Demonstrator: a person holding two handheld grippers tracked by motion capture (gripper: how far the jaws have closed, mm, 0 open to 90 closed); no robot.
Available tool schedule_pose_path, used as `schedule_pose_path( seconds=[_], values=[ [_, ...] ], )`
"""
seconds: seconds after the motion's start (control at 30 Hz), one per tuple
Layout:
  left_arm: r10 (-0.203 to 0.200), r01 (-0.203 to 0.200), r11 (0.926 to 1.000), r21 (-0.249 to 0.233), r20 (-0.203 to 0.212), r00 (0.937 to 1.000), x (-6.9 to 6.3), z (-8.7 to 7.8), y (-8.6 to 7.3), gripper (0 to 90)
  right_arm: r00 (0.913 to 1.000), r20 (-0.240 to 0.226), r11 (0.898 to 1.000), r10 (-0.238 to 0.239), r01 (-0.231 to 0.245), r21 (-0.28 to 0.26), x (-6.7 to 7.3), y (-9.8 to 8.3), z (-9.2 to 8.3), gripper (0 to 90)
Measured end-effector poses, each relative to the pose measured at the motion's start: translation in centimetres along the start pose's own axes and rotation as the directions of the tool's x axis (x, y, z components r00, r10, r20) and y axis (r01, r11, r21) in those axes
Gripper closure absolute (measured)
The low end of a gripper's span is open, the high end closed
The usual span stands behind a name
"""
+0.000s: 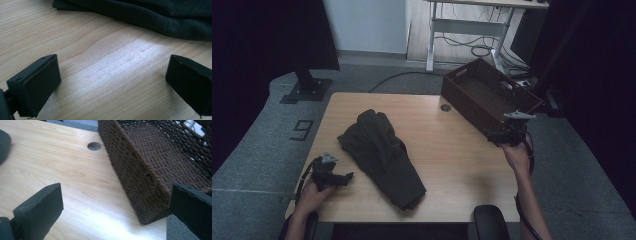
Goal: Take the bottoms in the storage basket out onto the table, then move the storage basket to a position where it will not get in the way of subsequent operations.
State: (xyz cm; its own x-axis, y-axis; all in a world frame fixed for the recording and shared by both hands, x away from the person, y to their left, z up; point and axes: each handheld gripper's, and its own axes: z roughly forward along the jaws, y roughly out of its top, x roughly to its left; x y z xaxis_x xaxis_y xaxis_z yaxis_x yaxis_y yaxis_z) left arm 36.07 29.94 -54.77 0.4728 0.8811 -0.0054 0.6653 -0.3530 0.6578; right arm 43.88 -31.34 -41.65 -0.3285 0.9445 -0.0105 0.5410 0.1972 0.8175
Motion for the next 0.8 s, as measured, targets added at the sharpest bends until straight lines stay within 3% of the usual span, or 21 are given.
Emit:
schedule_pose_path(
  seconds=[0.37, 0.8],
  values=[
    [0.002, -0.002, 1.0, 0.002, 0.0, 1.0, 0.0, 0.0, 0.0, 0.0, 0.9973, -0.051, 0.998, -0.053, 0.052, -0.022, 2.7, -0.6, -0.8, 0.0],
    [0.0, 0.0, 1.0, 0.0, 0.0, 1.0, 0.0, 0.0, 0.0, 0.0, 0.9923, -0.09, 0.996, -0.086, 0.085, -0.021, 4.7, -1.9, -0.5, 0.0]
  ],
)
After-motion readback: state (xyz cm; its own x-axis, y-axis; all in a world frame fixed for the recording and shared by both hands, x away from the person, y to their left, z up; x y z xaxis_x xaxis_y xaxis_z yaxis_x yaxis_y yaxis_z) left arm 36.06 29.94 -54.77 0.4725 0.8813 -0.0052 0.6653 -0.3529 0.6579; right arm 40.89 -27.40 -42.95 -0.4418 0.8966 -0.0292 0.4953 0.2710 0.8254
